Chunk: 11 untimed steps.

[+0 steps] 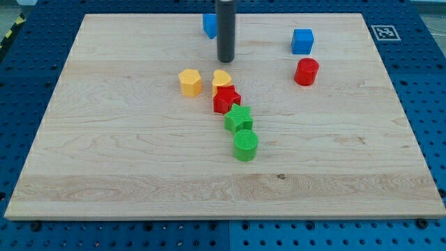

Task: Place the red circle diagonally top right to green star

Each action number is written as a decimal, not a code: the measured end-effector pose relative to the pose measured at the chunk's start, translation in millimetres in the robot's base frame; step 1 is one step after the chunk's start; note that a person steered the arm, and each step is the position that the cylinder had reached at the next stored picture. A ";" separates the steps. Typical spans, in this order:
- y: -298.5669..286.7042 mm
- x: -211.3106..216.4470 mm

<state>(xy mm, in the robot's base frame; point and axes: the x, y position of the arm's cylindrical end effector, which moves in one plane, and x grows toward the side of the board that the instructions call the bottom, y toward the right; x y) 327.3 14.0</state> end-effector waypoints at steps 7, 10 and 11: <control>145.4 23.7; 166.9 76.2; 167.6 91.1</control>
